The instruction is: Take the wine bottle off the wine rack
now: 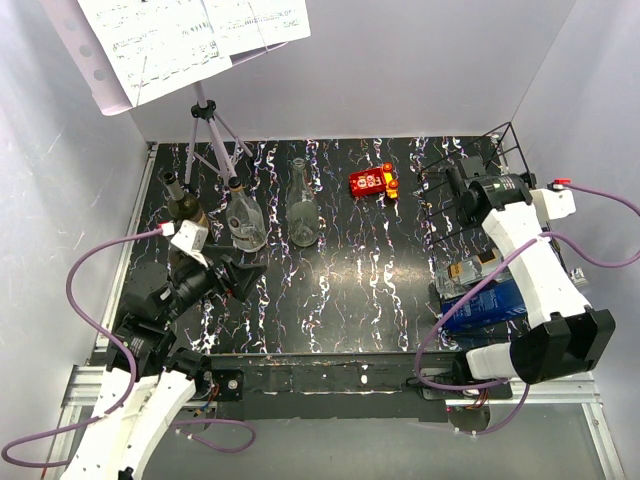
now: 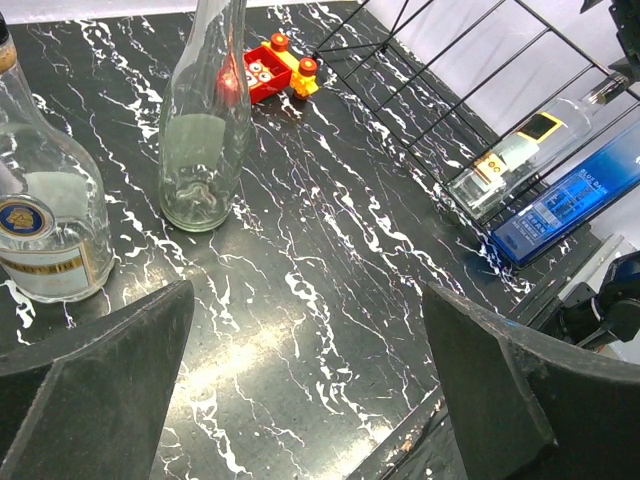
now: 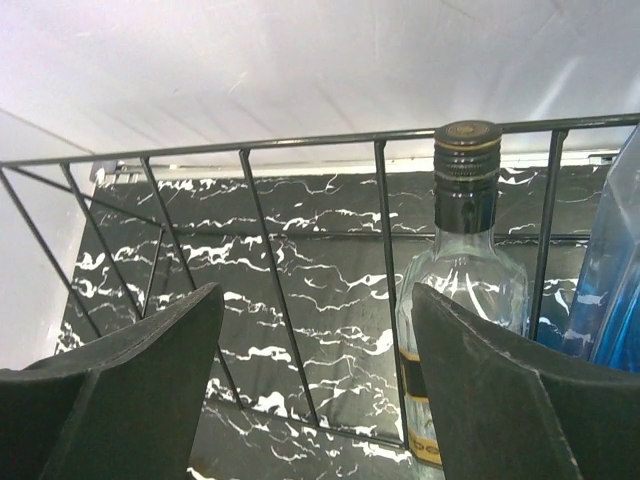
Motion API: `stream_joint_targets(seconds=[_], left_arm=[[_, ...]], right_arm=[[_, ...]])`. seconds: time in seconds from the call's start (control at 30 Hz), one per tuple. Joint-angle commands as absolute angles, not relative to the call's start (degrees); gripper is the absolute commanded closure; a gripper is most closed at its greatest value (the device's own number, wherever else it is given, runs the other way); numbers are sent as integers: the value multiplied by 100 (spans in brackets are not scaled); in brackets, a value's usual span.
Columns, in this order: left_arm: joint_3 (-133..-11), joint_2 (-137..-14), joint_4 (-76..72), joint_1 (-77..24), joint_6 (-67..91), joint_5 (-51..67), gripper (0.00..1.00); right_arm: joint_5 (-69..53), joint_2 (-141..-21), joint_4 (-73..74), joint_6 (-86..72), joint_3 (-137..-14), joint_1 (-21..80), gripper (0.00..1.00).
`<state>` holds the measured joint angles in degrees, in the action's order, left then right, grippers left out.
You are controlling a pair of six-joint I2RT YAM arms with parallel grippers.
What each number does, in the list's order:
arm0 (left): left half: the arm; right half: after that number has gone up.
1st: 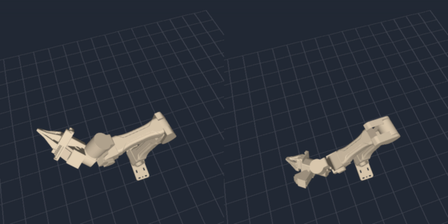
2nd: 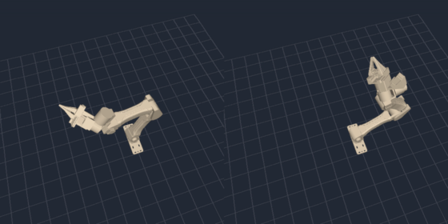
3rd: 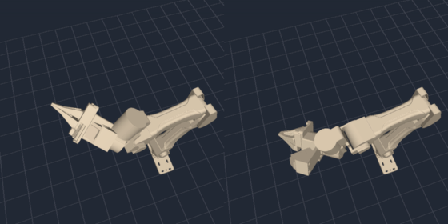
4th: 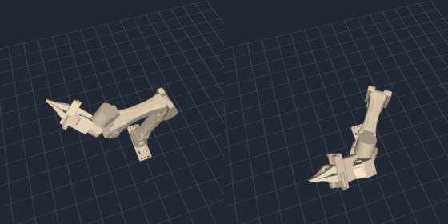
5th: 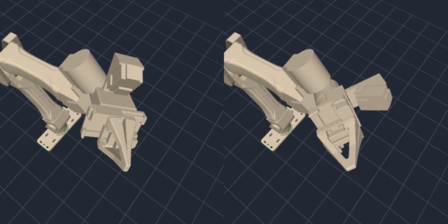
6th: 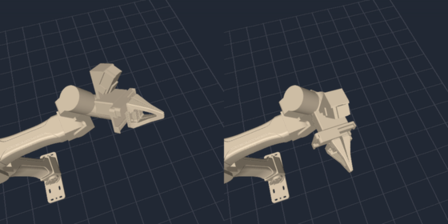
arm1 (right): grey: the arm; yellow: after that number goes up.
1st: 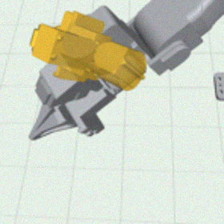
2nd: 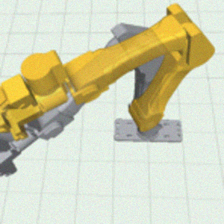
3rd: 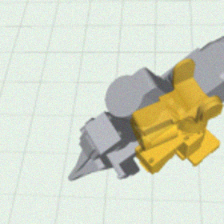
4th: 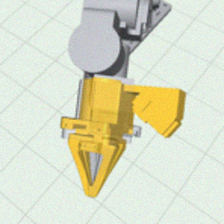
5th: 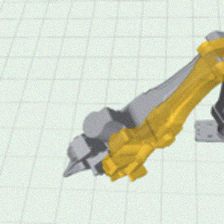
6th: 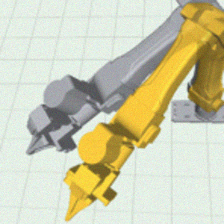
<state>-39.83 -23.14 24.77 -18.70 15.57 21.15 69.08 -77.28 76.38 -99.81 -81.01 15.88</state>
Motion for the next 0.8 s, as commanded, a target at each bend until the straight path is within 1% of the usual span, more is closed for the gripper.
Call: stream_joint_targets(seconds=[0.0, 0.37, 0.5, 0.77], left_arm=[[-4043, -2470, 2382, -1907, 1494, 2048, 2], [-4025, -2478, 2355, -1969, 1521, 1942, 2], [-4034, -2566, 2355, -1978, 1512, 1934, 2], [-4034, -2654, 2355, -1978, 1503, 1907, 2]], right_arm=[[7225, -7945, 9562, -10239, -8376, 1293, 17], [7137, -8332, 9562, -10511, -8253, 616, 19], [7093, -8341, 9554, -10731, -8060, 501, 23], [6882, -8376, 9562, -10652, -7919, 308, 21]])
